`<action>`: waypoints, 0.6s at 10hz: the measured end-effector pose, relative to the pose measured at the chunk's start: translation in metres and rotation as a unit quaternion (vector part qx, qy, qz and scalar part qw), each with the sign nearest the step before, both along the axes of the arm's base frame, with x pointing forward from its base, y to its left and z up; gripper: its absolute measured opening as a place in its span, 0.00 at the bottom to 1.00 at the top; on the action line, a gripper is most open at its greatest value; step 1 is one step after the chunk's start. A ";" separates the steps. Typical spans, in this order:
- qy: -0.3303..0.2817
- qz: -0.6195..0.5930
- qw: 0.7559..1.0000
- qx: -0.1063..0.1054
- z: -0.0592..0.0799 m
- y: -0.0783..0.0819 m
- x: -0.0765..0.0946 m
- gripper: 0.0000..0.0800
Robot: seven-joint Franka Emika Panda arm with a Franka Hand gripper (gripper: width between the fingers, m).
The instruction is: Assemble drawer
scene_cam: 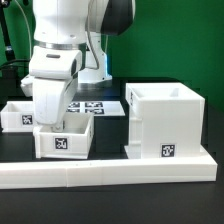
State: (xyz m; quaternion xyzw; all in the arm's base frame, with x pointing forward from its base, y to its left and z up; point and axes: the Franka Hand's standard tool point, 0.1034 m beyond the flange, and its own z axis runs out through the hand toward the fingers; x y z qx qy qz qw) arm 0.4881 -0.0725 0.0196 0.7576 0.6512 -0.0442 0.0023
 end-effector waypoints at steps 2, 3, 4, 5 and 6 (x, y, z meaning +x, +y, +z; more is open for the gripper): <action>0.003 0.028 1.000 -0.001 0.000 -0.003 -0.001 0.05; 0.003 0.027 1.000 -0.001 -0.001 -0.003 -0.001 0.05; 0.003 0.029 1.000 -0.001 -0.002 -0.002 0.001 0.05; 0.005 0.029 1.000 -0.001 -0.002 -0.002 0.007 0.05; 0.001 0.028 1.000 -0.001 0.001 0.002 0.018 0.05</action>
Offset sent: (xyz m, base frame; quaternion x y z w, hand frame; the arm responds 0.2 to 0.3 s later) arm 0.0158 0.0101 -0.0056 -0.0201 0.0206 -0.0464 0.9985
